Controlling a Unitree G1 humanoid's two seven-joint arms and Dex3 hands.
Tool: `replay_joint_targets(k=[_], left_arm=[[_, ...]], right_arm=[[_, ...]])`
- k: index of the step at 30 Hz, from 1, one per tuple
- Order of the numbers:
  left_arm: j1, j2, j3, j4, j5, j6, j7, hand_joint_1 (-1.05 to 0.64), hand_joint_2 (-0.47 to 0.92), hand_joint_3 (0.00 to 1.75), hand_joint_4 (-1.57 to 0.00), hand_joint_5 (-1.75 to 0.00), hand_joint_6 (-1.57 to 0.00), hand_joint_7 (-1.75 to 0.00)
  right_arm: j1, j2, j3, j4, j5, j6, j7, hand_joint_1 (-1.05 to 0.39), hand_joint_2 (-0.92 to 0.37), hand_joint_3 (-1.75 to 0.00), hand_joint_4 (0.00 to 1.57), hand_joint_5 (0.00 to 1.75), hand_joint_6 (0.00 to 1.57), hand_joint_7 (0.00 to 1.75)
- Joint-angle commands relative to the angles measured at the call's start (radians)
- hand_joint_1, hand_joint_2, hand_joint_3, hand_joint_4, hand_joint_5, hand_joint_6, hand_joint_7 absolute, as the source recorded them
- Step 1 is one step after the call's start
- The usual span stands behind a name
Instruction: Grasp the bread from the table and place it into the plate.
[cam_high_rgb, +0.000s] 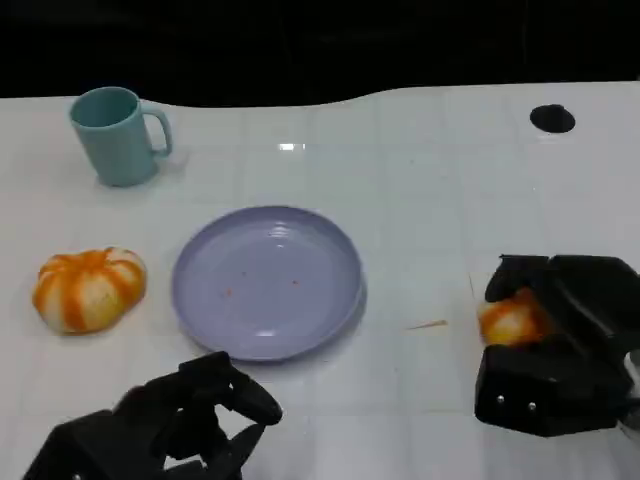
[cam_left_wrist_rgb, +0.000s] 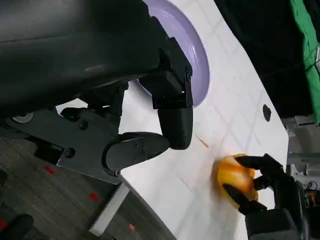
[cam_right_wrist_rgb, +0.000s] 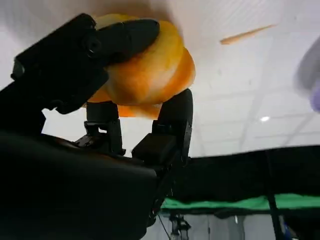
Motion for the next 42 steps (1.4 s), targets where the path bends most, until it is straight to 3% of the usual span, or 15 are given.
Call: replay_joint_targets(k=[1, 5, 10, 17, 19, 25, 34, 42], left_arm=[[-0.003, 0.002, 0.0, -0.009, 0.004, 0.006, 0.007, -0.24, 0.77, 0.7, -0.67, -1.75, -0.62, -1.3], [-0.004, -0.004, -0.001, -0.014, 0.001, 0.019, 0.01, -0.24, 0.77, 0.7, -0.65, -1.75, -0.62, -1.3], [-0.01, -0.001, -0.003, -0.003, 0.01, 0.009, 0.009, -0.23, 0.77, 0.71, -0.64, -1.75, -0.62, -1.3], [-0.008, 0.003, -0.007, 0.012, 0.027, -0.021, 0.009, -0.22, 0.77, 0.7, -0.66, -1.75, -0.62, -1.31], [-0.003, 0.001, -0.002, 0.013, 0.02, -0.022, 0.004, -0.22, 0.77, 0.7, -0.66, -1.75, -0.62, -1.3], [0.007, 0.0, -0.004, 0.018, 0.015, -0.031, 0.001, -0.2, 0.78, 0.71, -0.65, -1.75, -0.62, -1.31], [0.02, 0.002, -0.013, 0.007, 0.026, -0.036, 0.005, -0.21, 0.77, 0.72, -0.62, -1.75, -0.61, -1.31], [0.031, 0.0, -0.012, 0.007, 0.025, -0.047, 0.005, -0.21, 0.78, 0.72, -0.64, -1.75, -0.6, -1.3]], right_arm=[[-0.001, -0.002, -0.011, -0.021, 0.023, -0.026, -0.027, -0.15, -0.43, -1.03, 0.89, 1.75, 0.75, 1.55], [0.001, 0.012, -0.021, -0.046, 0.06, -0.08, -0.055, -0.14, -0.41, -1.1, 0.86, 1.75, 0.69, 1.7], [0.001, 0.033, -0.027, -0.068, 0.087, -0.13, -0.081, -0.15, -0.38, -1.1, 0.91, 1.75, 0.7, 1.74], [-0.001, 0.063, -0.024, -0.088, 0.106, -0.197, -0.112, -0.1, -0.22, -1.36, 0.98, 1.75, 0.87, 1.49], [-0.003, 0.08, -0.024, -0.09, 0.135, -0.211, -0.096, -0.08, -0.23, -1.39, 0.99, 1.75, 0.88, 1.47], [-0.011, 0.144, -0.007, -0.086, 0.18, -0.211, -0.061, -0.07, -0.31, -1.31, 0.97, 1.75, 0.75, 1.69], [-0.12, 0.256, 0.033, 0.057, 0.177, -0.271, -0.091, -0.07, -0.23, -1.45, 1.0, 1.75, 0.76, 1.74], [-0.223, 0.339, 0.054, 0.225, 0.182, -0.33, -0.139, -0.1, -0.22, -1.48, 1.0, 1.75, 0.77, 1.75]])
